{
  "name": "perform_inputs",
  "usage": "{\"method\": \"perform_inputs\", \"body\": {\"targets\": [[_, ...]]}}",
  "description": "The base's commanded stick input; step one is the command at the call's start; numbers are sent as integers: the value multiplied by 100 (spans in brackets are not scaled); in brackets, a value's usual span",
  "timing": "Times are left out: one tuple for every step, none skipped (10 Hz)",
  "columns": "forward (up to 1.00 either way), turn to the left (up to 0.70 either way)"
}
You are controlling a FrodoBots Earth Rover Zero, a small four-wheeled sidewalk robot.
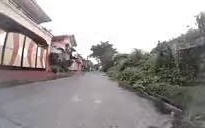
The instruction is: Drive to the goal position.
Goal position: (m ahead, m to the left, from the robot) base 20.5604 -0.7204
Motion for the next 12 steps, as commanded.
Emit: {"method": "perform_inputs", "body": {"targets": [[98, -32], [98, -34], [98, -12], [98, 0], [98, 0], [98, 0], [98, 0], [98, -4], [98, -23], [98, -11], [98, 0], [98, 0]]}}
